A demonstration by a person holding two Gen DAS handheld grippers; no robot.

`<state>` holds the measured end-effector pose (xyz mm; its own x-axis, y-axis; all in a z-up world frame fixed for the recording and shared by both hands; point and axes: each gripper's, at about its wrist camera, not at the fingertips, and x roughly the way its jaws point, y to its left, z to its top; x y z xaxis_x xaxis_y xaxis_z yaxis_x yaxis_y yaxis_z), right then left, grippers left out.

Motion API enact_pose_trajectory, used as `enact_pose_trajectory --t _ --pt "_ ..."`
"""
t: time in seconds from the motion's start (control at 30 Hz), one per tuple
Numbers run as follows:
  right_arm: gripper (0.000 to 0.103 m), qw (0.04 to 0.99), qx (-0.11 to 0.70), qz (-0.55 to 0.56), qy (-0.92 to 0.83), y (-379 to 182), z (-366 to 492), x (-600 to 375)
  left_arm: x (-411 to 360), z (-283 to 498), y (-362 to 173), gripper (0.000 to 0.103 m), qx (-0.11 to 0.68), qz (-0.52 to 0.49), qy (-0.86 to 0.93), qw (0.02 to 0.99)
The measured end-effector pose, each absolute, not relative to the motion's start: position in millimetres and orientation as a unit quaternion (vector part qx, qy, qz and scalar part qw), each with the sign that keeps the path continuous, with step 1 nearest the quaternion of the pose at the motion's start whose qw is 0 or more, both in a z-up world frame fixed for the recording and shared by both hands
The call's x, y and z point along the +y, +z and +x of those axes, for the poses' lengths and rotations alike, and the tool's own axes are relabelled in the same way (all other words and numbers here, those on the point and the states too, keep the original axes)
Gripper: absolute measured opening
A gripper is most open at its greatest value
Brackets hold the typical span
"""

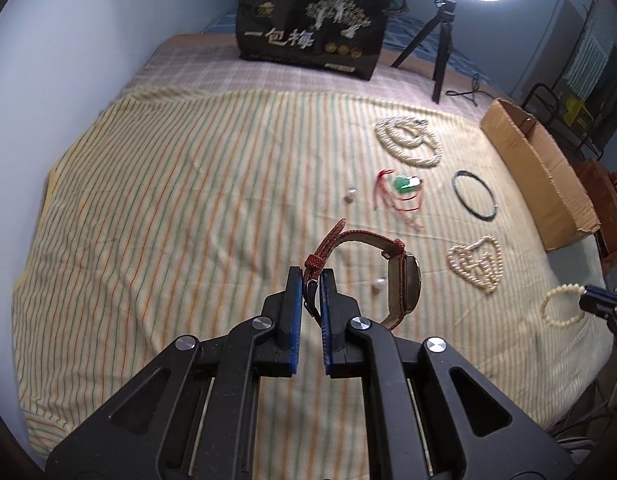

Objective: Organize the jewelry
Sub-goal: 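Carry watch in left tool and bracelet in right tool into the cardboard box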

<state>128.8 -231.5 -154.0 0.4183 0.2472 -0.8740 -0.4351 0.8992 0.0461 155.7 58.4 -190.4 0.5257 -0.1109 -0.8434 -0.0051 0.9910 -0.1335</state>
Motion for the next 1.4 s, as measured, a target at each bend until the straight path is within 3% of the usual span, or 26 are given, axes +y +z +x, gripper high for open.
enact_pose_trajectory --t 0.67,1.4 --pt "0.005 0.892 0.429 -0.056 0.132 -87.5 163.1 -330.9 -59.5 179.6 -144.3 0.006 0.447 -0.028 -0.136 0.884" --pt "0.005 0.897 0.432 -0.045 0.082 -102.9 263.7 -384.3 -196.2 240.1 -137.0 0.006 0.443 -0.001 -0.206 0.873"
